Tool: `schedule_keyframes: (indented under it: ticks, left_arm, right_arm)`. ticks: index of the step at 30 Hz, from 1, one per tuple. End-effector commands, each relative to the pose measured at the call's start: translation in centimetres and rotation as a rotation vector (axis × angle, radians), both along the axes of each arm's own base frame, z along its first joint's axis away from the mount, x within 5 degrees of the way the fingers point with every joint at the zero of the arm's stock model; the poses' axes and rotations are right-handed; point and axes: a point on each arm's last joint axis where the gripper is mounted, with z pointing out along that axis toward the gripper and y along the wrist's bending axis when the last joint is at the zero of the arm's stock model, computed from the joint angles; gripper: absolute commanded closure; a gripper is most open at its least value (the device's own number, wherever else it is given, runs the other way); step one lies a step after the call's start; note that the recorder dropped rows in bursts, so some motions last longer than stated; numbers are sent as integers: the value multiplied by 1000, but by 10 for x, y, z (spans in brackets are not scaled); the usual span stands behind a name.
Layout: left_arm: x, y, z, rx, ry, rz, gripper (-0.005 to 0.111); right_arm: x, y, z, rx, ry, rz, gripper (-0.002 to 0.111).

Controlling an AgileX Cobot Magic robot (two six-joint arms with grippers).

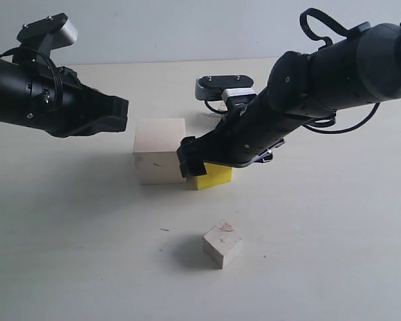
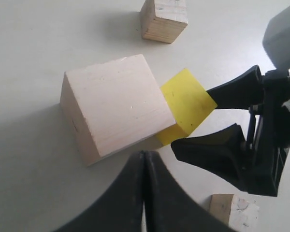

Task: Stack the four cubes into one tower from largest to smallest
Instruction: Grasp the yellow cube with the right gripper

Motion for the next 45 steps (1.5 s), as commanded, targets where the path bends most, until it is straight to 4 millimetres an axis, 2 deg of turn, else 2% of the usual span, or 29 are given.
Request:
schedule_keyframes:
  ticks: [1,21,28,37,40,43,45]
  left_arm:
    - [-1,1,2,-4,0,4,107]
    - [-1,1,2,-4,0,4,107]
    - [-1,1,2,-4,0,4,107]
    - [-1,1,2,-4,0,4,107]
    - [-1,1,2,-4,0,4,107]
    - [-1,1,2,-4,0,4,107]
    - [-1,1,2,-4,0,4,107]
  right_arm:
    - [3,1,1,-4,-31,8,17]
    - [6,0,1,-24,-72,14,21]
    - [5,0,-16,-51,-23,19,21]
    - [5,0,-19,-52,-13,16,28]
    - [5,0,-18,-47,-9,4,35]
    - [5,-1,-16,-47,-12,-1,52]
    - [5,-1,-13,-45,-20,4,68]
